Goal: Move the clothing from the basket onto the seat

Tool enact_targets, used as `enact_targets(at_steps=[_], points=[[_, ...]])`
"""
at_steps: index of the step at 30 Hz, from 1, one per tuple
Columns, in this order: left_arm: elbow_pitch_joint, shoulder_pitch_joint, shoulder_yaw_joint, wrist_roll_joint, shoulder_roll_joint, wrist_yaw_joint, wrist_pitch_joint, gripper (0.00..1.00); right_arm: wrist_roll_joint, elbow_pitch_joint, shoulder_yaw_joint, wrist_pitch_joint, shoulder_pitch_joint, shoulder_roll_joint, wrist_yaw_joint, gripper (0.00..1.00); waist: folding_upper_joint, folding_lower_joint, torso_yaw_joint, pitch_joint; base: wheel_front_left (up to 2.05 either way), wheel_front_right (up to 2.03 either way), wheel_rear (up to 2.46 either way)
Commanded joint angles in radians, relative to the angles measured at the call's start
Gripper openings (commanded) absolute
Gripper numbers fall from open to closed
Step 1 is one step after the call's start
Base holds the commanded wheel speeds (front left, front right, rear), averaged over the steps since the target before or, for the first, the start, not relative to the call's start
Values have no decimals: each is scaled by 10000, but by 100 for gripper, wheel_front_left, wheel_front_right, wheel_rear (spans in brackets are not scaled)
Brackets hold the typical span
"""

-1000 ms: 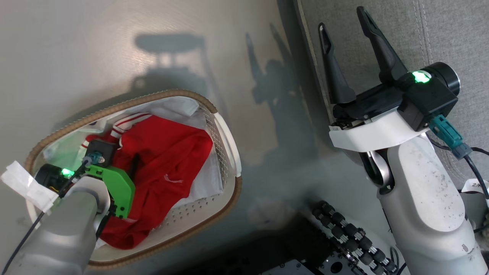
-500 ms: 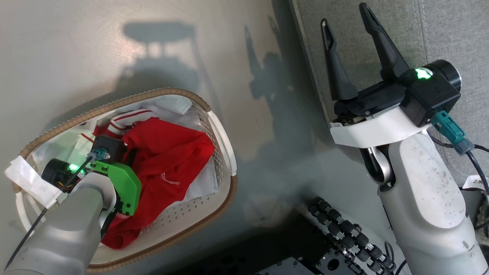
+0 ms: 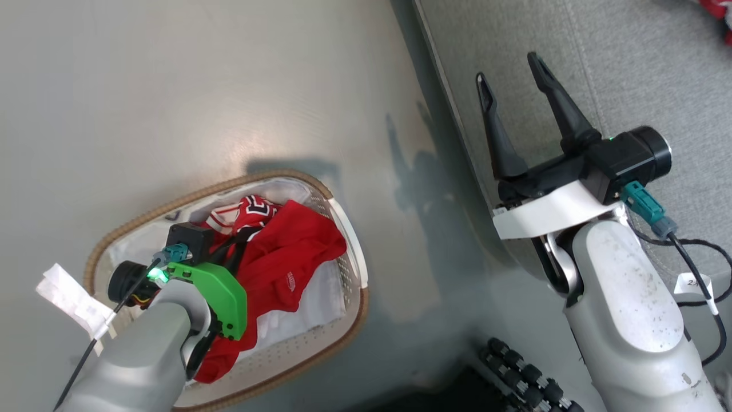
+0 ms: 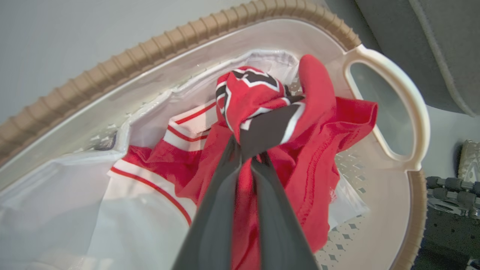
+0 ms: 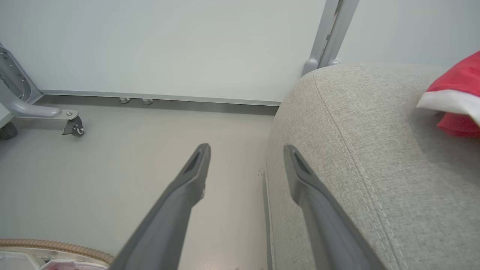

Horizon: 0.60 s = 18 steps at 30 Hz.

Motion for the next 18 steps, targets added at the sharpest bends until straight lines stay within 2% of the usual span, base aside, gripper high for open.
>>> enact_targets(at_steps=[1,4,11,18], points=[[-190,288,248,149,-22,7,-35,0,-82,104,-65,-23,261,-39,-14,100,0,0,663,-1385,0,0,0],[-688,726,823,502,-69,7,-37,0,-189,297,-150,-23,545,-39,-14,100,0,0,977,-2085,0,0,0],[-2381,2059,2923,1994,-381,7,-39,0,-201,694,-386,-23,1493,-42,-14,100,0,0,1667,-3757,0,0,0],[-3886,3145,4630,3341,-696,7,-40,0,-62,957,-440,-23,2244,-39,-14,100,0,0,2010,-4920,0,0,0]])
